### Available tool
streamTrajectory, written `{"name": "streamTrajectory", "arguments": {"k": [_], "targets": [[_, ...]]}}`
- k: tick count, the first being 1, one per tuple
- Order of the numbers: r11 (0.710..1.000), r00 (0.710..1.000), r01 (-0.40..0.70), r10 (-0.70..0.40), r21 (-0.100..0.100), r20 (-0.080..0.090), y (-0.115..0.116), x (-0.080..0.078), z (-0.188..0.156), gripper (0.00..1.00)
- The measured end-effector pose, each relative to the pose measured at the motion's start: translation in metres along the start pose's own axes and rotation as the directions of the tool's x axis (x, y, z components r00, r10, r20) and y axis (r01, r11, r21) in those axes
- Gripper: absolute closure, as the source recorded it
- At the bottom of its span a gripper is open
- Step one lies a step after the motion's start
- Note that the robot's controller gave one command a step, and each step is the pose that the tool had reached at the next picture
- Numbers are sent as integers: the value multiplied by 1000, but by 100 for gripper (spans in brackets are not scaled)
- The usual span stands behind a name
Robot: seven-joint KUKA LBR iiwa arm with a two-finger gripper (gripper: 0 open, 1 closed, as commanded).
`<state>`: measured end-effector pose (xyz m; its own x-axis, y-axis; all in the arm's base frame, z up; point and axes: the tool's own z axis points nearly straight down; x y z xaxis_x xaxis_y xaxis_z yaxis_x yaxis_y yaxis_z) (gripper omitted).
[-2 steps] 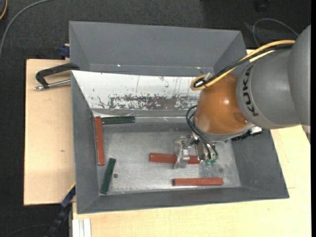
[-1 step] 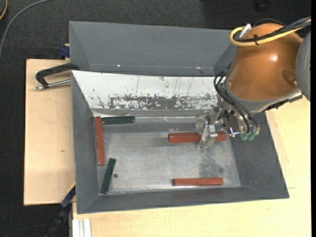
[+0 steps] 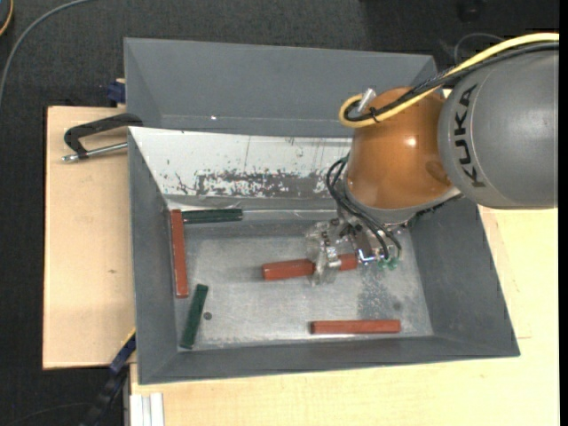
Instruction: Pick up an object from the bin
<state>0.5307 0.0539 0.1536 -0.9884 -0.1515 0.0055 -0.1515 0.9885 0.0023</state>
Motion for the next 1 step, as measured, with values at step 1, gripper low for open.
{"name": "streamTrajectory", "arguments": {"k": [1], "targets": [[986,985,169,-170,5,19,8,19,-126,100]]}}
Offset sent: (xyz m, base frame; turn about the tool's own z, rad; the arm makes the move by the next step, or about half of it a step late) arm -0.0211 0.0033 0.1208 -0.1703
